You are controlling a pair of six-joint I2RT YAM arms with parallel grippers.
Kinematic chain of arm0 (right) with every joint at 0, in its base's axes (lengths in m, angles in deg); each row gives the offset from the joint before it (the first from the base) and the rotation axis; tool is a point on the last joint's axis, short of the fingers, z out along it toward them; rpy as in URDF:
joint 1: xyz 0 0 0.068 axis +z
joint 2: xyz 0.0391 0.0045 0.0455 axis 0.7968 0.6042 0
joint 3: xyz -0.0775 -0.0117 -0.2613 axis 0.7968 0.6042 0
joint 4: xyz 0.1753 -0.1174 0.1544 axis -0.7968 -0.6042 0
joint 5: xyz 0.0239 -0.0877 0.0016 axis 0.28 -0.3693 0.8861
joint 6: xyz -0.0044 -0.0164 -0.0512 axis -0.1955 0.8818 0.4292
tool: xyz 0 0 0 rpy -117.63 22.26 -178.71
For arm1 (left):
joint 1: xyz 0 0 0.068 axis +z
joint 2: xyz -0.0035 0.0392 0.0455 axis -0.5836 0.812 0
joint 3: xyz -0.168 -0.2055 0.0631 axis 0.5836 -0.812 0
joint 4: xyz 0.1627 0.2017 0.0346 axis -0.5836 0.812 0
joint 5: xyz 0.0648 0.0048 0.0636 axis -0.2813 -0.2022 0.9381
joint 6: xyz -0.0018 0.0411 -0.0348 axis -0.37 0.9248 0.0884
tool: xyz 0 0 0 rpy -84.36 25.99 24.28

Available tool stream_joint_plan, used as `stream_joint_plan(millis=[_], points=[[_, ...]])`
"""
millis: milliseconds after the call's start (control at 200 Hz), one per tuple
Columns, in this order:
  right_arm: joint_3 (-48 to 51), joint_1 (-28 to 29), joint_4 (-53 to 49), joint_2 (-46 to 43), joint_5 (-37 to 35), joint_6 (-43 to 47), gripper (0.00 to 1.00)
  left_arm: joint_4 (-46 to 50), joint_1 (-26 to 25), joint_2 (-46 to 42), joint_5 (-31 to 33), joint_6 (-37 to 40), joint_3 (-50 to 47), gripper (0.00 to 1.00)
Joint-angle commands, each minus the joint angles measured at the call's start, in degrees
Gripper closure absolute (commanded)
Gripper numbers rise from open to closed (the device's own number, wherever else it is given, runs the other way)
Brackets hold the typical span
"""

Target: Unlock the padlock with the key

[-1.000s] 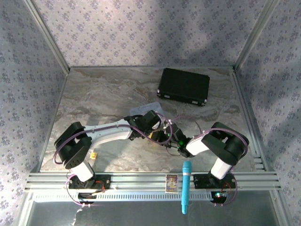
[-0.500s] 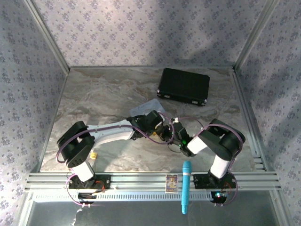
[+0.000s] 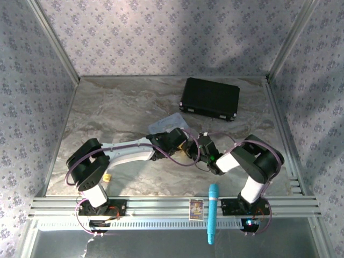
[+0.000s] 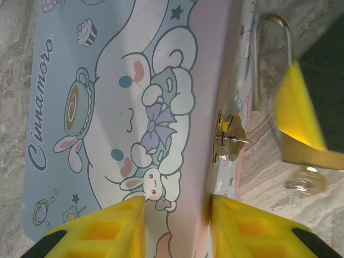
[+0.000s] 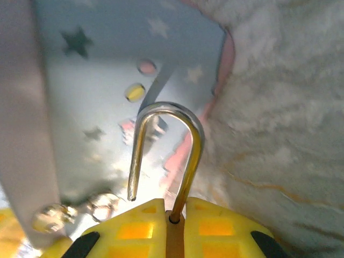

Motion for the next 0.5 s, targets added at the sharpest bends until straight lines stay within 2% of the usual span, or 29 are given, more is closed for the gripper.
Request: stream_joint_plan(millis=[0, 185, 260, 395, 495], points=[[-2.1, -1.3, -17.5, -3.4, 6.7, 8.4, 1.0, 10.4, 2.3, 5.1, -0.1, -1.4, -3.5, 0.64], [-9.6, -5.3, -48.0, -8.8, 11.9, 24.0, 1.0, 8.9, 5.3, 6.6, 4.7, -2.1, -1.8, 0.56], [-13.2, -8.1, -58.0, -8.0, 15.1, 30.9, 1.0, 8.4, 6.3, 6.4, 6.2, -2.4, -1.2, 0.46], [-19.5, -11.9, -73.8, -5.3, 16.4, 42.7, 1.0, 7.4, 7.7, 4.9, 7.2, -3.0, -0.8, 0.28], [-23.6, -14.7, -82.3, -3.0, 16.7, 49.1, 1.0, 6.7, 8.6, 3.5, 7.5, -3.9, -1.0, 0.23]])
